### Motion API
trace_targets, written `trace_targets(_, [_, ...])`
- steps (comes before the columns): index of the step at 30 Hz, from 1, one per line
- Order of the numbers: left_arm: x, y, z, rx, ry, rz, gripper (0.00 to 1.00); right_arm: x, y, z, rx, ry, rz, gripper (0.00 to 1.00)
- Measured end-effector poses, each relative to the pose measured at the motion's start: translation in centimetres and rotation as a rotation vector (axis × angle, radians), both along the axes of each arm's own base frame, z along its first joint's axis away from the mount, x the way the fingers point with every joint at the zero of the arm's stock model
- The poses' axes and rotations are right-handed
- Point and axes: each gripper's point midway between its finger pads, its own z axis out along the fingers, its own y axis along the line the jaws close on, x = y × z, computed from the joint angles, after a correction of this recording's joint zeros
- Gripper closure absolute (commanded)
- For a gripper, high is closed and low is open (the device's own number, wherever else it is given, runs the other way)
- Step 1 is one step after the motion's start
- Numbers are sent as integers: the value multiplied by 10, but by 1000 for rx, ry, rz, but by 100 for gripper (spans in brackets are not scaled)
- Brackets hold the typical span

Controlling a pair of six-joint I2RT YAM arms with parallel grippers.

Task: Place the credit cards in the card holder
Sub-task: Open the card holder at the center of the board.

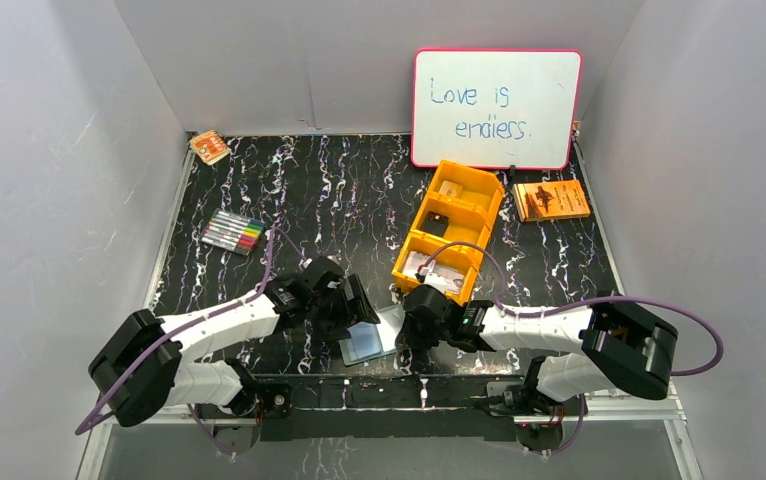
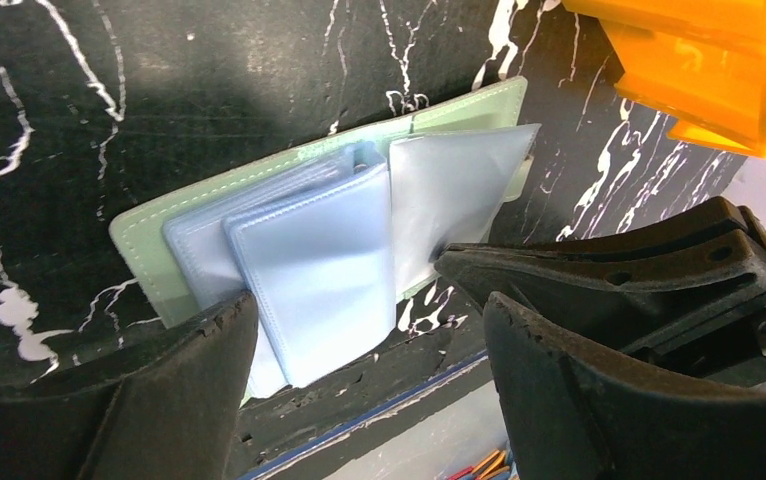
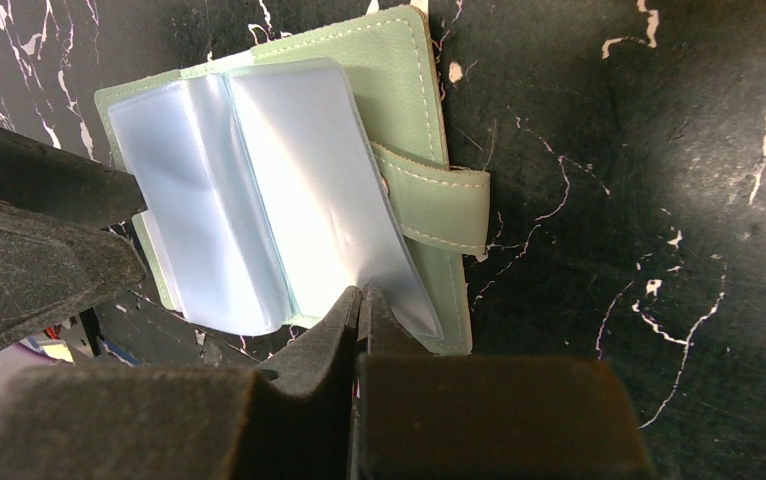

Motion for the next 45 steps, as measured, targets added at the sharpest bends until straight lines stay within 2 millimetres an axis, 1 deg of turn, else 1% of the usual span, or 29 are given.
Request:
trace_targets(10, [7, -22, 0, -55, 2, -60, 23, 0, 0, 0, 3, 6, 1, 92])
trace_targets(14, [10, -31, 0, -76, -5, -86, 24, 0, 0, 0, 3, 7, 1, 90])
trace_targets(16, [12, -35, 0, -85, -9, -96, 25, 0, 0, 0, 3, 7, 2, 87])
trace_targets(22, [17, -45, -2, -118, -22, -117, 25, 0, 0, 2, 7, 3, 6, 74])
trace_targets(27, [20, -54, -3, -139, -25, -135, 25, -2, -4, 4, -3, 2, 7, 68])
trace_targets(32, [27, -60, -3, -138, -38, -150, 25, -3, -19, 6, -57, -8, 11, 58])
trace_targets(34, [27, -61, -4, -136, -36, -155, 25, -7, -33, 5, -108, -6, 13, 56])
trace_targets(37, [27, -62, -4, -135, -38, -163, 25, -7, -40, 17, -112, -30, 21, 56])
trace_targets(39, [28, -63, -4, -135, -41, -166, 25, -8, -44, 31, -94, -59, 42, 58])
trace_targets(43, [29, -65, -4, -138, -41, -172, 25, -8, -38, 61, -20, -126, 106, 58])
trace_targets(45, [29, -66, -4, -141, -42, -174, 25, -10, -31, 71, 12, -144, 150, 57])
